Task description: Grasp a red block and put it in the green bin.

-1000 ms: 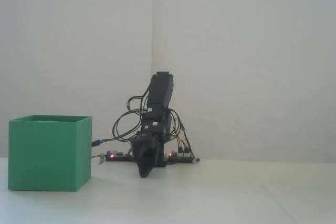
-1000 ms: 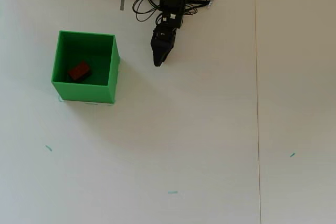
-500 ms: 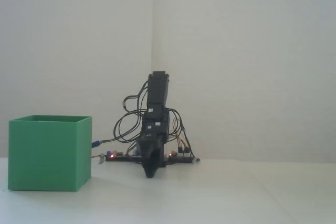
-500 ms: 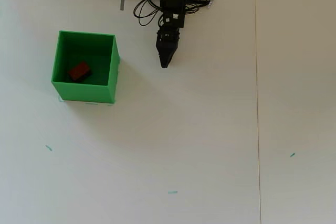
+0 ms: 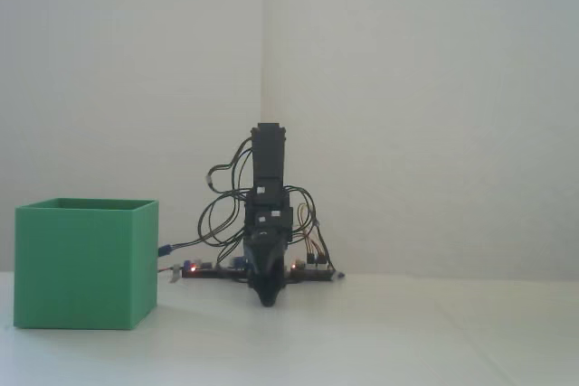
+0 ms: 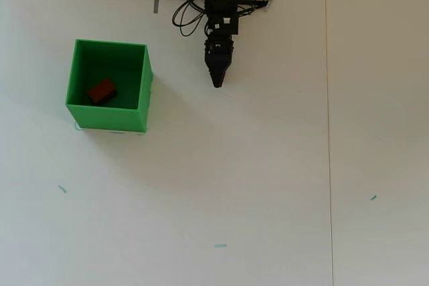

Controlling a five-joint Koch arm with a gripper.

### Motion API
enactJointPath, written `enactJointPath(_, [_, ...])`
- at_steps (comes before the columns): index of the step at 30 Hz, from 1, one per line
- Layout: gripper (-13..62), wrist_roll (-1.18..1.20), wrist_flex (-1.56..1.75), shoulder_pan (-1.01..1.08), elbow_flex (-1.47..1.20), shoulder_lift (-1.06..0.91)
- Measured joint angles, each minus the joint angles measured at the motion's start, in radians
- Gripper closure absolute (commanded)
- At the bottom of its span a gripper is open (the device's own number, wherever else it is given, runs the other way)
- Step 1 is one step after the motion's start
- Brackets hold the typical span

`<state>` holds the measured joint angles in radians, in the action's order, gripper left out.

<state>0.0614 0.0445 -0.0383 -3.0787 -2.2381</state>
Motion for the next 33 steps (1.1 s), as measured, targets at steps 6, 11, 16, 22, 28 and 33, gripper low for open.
enactJointPath(6, [15.1,0.005,-0.002,-0.04,0.0,0.0])
enactJointPath(11, [15.0,0.012,-0.023,-0.063,0.0,0.0])
enactJointPath(16, [15.0,0.012,-0.023,-0.063,0.0,0.0])
enactJointPath(22, [15.0,0.011,-0.023,-0.063,0.0,0.0])
enactJointPath(28, [15.0,0.011,-0.023,-0.063,0.0,0.0])
enactJointPath(33, [15.0,0.011,-0.023,-0.063,0.0,0.0])
